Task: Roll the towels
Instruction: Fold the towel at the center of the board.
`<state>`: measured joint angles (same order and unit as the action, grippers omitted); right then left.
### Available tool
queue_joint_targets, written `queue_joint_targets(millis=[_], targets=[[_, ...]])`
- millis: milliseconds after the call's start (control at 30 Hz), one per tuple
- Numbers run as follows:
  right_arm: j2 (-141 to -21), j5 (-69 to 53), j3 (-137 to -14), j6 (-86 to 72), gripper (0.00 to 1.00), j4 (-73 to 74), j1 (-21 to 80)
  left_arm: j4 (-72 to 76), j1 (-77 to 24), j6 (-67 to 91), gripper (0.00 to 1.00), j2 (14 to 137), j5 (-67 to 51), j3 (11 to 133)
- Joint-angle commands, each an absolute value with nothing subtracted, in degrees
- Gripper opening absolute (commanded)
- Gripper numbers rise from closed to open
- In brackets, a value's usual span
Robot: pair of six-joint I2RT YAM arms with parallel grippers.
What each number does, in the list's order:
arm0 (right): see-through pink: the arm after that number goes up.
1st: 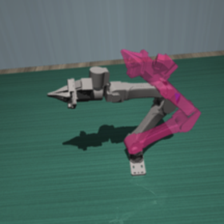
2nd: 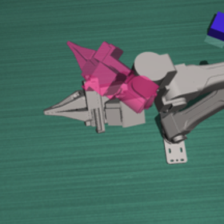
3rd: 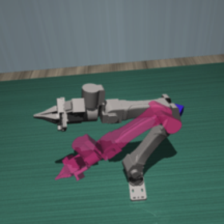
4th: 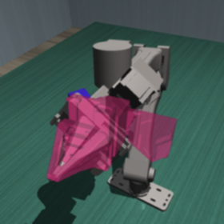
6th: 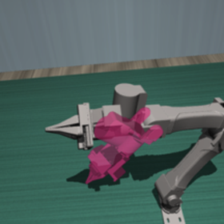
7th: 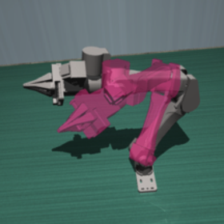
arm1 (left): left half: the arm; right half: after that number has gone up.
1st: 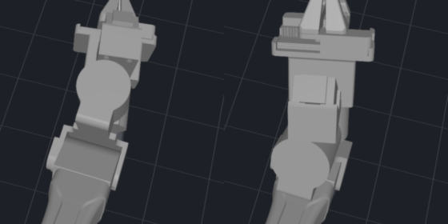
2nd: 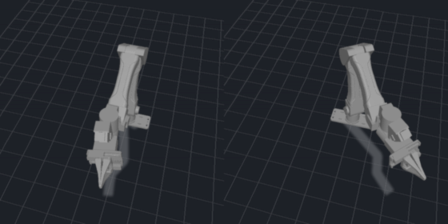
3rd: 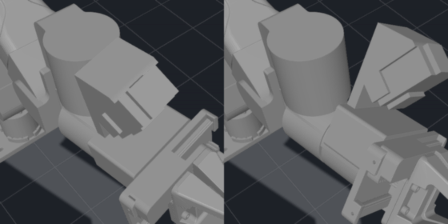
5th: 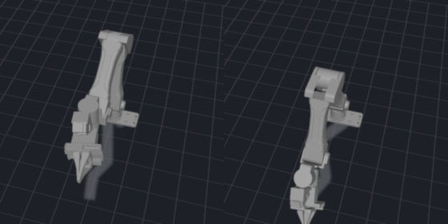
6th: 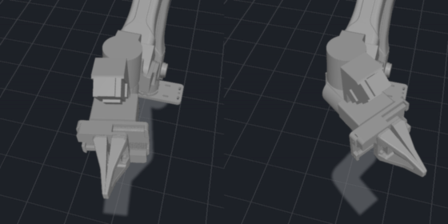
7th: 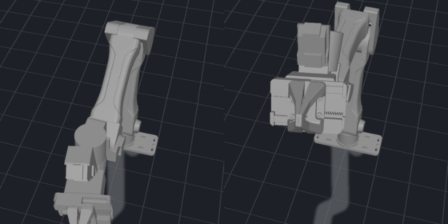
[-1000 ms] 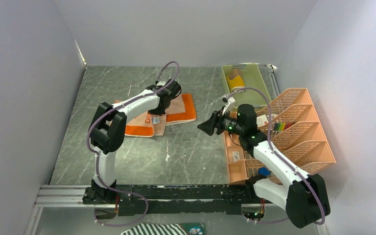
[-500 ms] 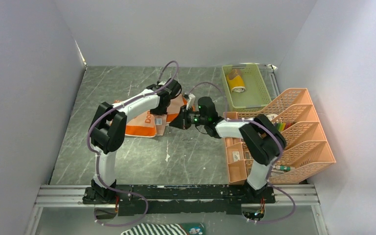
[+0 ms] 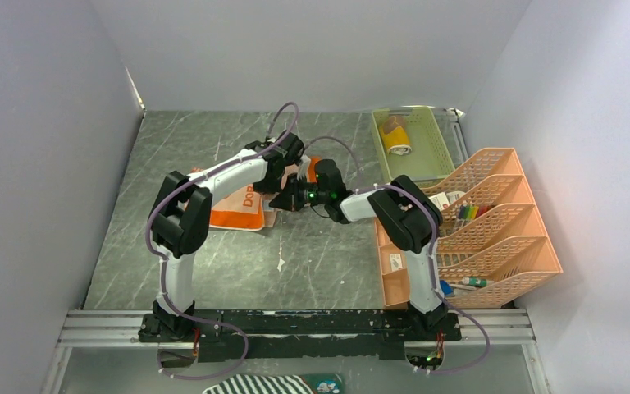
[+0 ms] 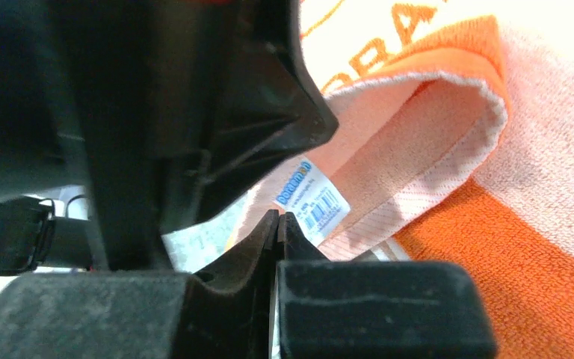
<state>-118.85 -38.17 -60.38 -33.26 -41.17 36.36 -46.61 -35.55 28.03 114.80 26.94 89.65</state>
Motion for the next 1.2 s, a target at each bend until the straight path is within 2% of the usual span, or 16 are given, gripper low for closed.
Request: queue_joint_targets(millis=[0,433,1167], targets=[[-122.53,-39.02,-61.22,-34.99,0.00,-45.31,36.94,-45.61,-34.86,27.26,0.07,114.51,25.72,91.10],[-128.41,-39.21,-66.13,-36.86,0.00,-46.62,37.35,-43.97,-34.15,28.16,0.07,113.92,23.26,89.47],[-130.93,-39.31,-65.08,-41.46,0.00,-52.07,37.58,-43.39,-34.04,30.73,0.07,113.28,18.01,91.26]])
